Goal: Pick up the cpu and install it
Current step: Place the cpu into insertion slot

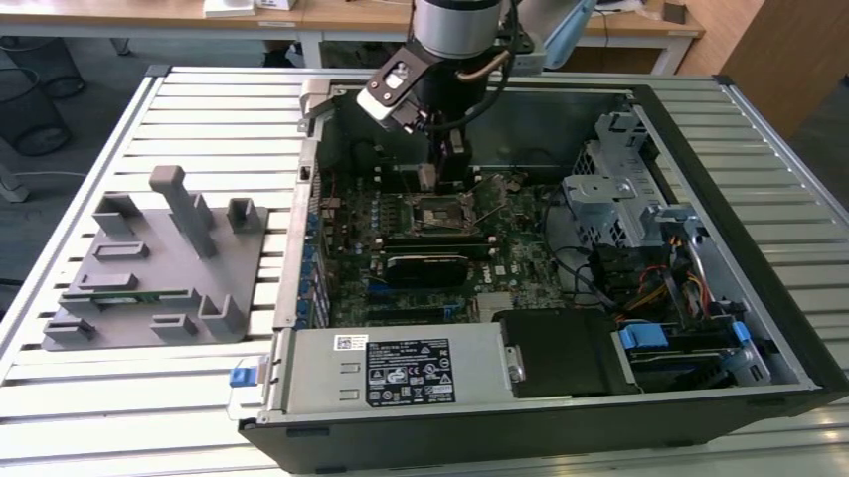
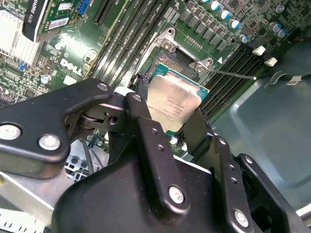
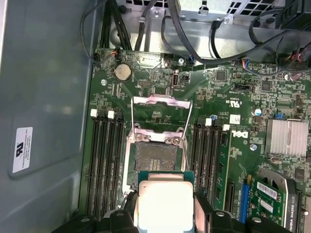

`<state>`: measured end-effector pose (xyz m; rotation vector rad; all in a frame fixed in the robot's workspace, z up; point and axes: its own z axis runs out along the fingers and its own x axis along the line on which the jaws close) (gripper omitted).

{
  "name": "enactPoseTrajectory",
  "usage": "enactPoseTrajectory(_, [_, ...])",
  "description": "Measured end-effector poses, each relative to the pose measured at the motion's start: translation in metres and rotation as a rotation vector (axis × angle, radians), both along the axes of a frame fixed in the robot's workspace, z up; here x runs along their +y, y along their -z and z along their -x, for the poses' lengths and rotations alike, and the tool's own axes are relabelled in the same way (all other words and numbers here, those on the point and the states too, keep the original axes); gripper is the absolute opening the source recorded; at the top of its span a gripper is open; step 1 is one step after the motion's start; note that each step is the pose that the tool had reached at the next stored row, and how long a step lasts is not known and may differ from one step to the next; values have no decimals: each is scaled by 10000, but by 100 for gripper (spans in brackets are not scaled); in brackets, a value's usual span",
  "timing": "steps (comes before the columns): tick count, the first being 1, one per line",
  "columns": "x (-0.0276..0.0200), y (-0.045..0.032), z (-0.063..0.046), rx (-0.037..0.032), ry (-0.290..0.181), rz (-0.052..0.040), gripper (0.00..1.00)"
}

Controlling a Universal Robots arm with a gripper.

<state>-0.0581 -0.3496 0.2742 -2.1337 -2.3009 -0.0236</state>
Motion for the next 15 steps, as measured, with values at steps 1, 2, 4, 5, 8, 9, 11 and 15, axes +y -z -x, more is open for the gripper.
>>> enactPoseTrajectory(1, [0,5,0,0,-1,1,54])
enactPoseTrajectory(2, [0,11,0,0,-1,1,54])
enactPoseTrajectory(4, [0,18,0,1,-1,1,54])
enactPoseTrajectory(5, [0,21,0,1,0,2,54])
enactPoseTrajectory(8, [0,29,0,1,-1,2,54])
enactPoseTrajectory(9, [0,31,0,1,-1,2,54])
enactPoseTrajectory(11, [0,40,0,-1,-1,-2,54])
enactPoseTrajectory(15, [0,81,-1,0,16,0,54])
